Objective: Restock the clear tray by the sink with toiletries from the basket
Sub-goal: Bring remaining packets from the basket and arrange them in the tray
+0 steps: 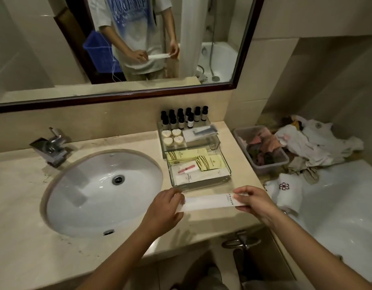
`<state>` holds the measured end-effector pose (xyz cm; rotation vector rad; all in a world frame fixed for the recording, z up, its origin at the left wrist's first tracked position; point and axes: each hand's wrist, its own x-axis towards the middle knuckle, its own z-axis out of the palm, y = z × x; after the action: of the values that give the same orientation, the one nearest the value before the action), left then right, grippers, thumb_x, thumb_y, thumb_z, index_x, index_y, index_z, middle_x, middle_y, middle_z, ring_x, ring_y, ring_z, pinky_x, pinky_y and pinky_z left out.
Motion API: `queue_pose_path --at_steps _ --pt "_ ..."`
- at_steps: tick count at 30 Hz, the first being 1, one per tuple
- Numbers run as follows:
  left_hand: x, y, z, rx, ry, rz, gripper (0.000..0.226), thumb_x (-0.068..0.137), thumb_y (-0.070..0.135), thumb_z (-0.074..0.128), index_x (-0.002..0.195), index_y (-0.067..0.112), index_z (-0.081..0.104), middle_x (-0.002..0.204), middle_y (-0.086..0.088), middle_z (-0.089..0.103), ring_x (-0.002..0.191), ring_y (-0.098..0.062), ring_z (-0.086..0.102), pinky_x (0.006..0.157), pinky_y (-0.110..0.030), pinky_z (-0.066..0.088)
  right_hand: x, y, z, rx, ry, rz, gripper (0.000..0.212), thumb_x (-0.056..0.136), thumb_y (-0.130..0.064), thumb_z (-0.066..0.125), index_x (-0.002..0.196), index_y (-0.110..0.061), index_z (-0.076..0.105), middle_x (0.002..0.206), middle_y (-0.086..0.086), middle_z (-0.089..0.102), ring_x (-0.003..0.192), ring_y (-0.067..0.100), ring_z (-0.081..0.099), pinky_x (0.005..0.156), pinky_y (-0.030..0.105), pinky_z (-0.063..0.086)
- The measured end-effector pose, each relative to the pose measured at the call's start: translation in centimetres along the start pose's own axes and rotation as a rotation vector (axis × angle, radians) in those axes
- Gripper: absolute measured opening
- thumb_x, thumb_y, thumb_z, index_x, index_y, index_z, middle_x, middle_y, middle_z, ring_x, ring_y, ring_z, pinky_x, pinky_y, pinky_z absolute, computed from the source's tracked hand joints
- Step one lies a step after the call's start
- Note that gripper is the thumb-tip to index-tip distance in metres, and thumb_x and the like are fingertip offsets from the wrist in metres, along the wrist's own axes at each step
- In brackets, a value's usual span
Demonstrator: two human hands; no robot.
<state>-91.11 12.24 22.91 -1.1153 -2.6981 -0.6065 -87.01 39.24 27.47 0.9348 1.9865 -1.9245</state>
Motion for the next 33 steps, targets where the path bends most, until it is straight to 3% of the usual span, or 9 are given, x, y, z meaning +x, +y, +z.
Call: queue_pose_path --at_steps 3,6,9,11,15,18,25,30,33 --pt "0.9 -1.0 0.0 -0.059 -0.099 -0.018 0.048 0.063 0.018 0.080 0.096 0.026 0.047 0.096 0.005 0.063 0.073 -0.015 0.064 0.048 -0.015 0.041 1.5 -0.6 -0.3 -0.011 -0.003 -0.009 0.012 0.084 0.006 0.060 0.084 -0.005 0.063 0.100 0.012 0.059 0.083 0.019 0.061 0.055 0.019 0.057" --pt "2.9 -1.7 0.2 -0.034 -0.111 -0.006 0.047 0.060 0.016 0.082 0.095 0.024 0.050 0.094 0.003 0.064 0.073 -0.014 0.063 0.048 -0.009 0.033 3.8 -1.3 -0.3 -0.077 0.005 -0.041 0.017 0.083 0.008 0.061 0.085 -0.009 0.064 0.105 0.011 0.060 0.084 0.018 0.060 0.059 0.019 0.057" --pt "5.6 -2.6 0.7 -0.029 -0.108 -0.052 0.043 0.060 0.013 0.082 0.094 0.020 0.054 0.094 0.000 0.064 0.074 -0.017 0.063 0.045 -0.013 0.036 7.0 -2.5 -0.2 -0.290 0.039 -0.141 0.021 0.081 0.005 0.065 0.096 -0.010 0.065 0.115 0.010 0.060 0.098 0.018 0.056 0.079 0.026 0.050" --pt "7.5 -3.4 1.8 -0.020 -0.135 -0.100 0.038 0.066 0.014 0.080 0.097 0.018 0.058 0.100 -0.002 0.063 0.082 -0.021 0.063 0.049 -0.019 0.042 9.8 -3.3 -0.1 -0.443 0.052 -0.198 0.027 0.080 0.002 0.067 0.105 -0.009 0.065 0.120 0.009 0.060 0.106 0.019 0.054 0.086 0.023 0.041" --pt "11.4 -5.4 5.0 -0.035 -0.236 -0.321 0.035 0.083 0.024 0.068 0.112 0.020 0.051 0.128 0.000 0.050 0.111 -0.019 0.048 0.078 -0.026 0.049 15.5 -3.7 0.5 -0.665 0.055 -0.214 0.033 0.081 -0.003 0.067 0.114 -0.008 0.062 0.126 0.015 0.054 0.115 0.029 0.053 0.088 0.024 0.040" --pt "12.9 -6.5 6.8 -0.060 -0.368 -0.401 0.038 0.082 0.025 0.068 0.114 0.019 0.049 0.131 -0.002 0.048 0.113 -0.020 0.045 0.089 -0.029 0.046 18.2 -3.4 0.8 -0.755 0.011 -0.197 0.033 0.084 -0.006 0.065 0.116 -0.008 0.060 0.124 0.016 0.049 0.112 0.030 0.053 0.088 0.022 0.039" --pt "13.0 -6.9 8.5 -0.134 -0.413 -0.498 0.031 0.084 0.020 0.067 0.112 0.015 0.055 0.118 -0.005 0.057 0.105 -0.023 0.051 0.082 -0.026 0.042 19.8 -2.1 -0.1 -0.907 -0.170 -0.221 0.035 0.088 -0.013 0.062 0.123 -0.014 0.056 0.127 0.006 0.051 0.116 0.022 0.053 0.098 0.029 0.044" --pt "13.3 -6.7 8.2 -0.133 -0.456 -0.564 0.034 0.084 0.024 0.066 0.115 0.018 0.052 0.119 -0.002 0.058 0.106 -0.020 0.052 0.078 -0.026 0.041 20.8 -3.1 -0.4 -0.888 -0.200 -0.276 0.034 0.087 -0.008 0.061 0.121 -0.012 0.055 0.125 0.006 0.048 0.115 0.021 0.053 0.086 0.017 0.040" --pt "13.1 -6.4 8.1 -0.114 -0.465 -0.586 0.048 0.085 0.027 0.065 0.127 0.018 0.044 0.126 -0.003 0.056 0.111 -0.022 0.052 0.080 -0.027 0.042 21.5 -3.5 -0.4 -0.750 -0.178 -0.185 0.038 0.083 -0.002 0.065 0.118 -0.014 0.056 0.120 0.006 0.051 0.111 0.022 0.054 0.083 0.021 0.048"
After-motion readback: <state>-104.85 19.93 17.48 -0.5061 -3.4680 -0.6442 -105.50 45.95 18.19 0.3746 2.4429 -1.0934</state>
